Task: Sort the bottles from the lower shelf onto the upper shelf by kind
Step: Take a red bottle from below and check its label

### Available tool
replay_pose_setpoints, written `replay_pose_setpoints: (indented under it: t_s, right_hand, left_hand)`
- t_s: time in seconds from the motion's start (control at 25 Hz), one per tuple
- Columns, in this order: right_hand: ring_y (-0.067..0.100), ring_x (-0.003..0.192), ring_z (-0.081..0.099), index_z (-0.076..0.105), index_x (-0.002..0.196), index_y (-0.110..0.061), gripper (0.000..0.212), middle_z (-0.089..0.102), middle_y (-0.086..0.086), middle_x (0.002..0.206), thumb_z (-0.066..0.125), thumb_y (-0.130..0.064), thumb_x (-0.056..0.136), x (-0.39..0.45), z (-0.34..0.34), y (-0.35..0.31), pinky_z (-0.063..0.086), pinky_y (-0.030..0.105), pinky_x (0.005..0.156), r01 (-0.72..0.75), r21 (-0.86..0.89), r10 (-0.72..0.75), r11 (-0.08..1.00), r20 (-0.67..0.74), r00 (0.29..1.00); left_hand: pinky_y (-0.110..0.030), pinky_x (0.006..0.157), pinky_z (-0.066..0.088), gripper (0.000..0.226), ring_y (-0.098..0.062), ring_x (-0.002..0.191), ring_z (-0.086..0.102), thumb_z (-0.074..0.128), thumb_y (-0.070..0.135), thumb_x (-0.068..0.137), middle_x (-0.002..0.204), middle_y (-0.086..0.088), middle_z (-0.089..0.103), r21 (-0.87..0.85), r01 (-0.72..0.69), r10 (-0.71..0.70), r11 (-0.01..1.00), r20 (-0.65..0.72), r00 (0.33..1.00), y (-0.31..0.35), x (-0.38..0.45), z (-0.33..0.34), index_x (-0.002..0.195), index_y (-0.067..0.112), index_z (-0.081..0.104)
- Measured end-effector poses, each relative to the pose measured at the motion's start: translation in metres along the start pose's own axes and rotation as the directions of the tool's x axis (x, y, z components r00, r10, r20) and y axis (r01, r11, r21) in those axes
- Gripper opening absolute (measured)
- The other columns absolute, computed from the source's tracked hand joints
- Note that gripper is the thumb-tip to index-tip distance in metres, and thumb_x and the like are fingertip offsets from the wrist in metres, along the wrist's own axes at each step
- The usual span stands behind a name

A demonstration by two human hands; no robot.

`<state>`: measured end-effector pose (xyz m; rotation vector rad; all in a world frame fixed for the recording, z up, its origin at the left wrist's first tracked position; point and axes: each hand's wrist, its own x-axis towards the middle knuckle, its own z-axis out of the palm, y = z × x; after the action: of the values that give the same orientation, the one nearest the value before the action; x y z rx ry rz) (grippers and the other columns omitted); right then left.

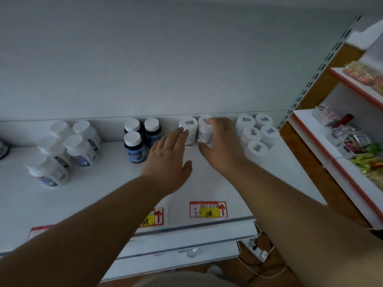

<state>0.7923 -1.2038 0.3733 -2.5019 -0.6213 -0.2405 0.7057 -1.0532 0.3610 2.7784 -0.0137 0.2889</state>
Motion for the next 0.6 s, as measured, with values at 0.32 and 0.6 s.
replay_pose_setpoints:
  t_s: [0.32, 0.6]
  right_hand:
    - [0.013, 0.097, 0.057, 0.056, 0.122, -0.02, 0.036, 0.061, -0.005, 0.104, 0.066, -0.033, 0.09, -0.068, -0.009, -0.084, 0.047, 0.029, 0.081, 0.227, 0.303, -0.284, 0.926, 0.159, 0.946]
    - [0.01, 0.096, 0.055, 0.058, 0.115, -0.02, 0.028, 0.052, -0.004, 0.111, 0.065, -0.031, 0.09, -0.151, 0.022, -0.202, 0.051, 0.035, 0.084, 0.383, 0.453, -0.51, 0.805, 0.197, 0.838]
  left_hand:
    - [-0.042, 0.102, 0.04, 0.061, -0.024, 0.121, 0.05, 0.052, 0.042, 0.087, 0.129, 0.0, 0.056, 0.012, 0.348, -0.344, 0.937, -0.125, 0.931, -0.002, -0.148, -0.023, 0.143, 0.021, 0.04]
    - [-0.045, 0.093, 0.047, 0.053, -0.03, 0.111, 0.055, 0.05, 0.046, 0.085, 0.122, -0.001, 0.059, 0.033, 0.528, -0.507, 0.849, -0.234, 0.83, -0.044, -0.29, -0.059, 0.132, 0.022, 0.049]
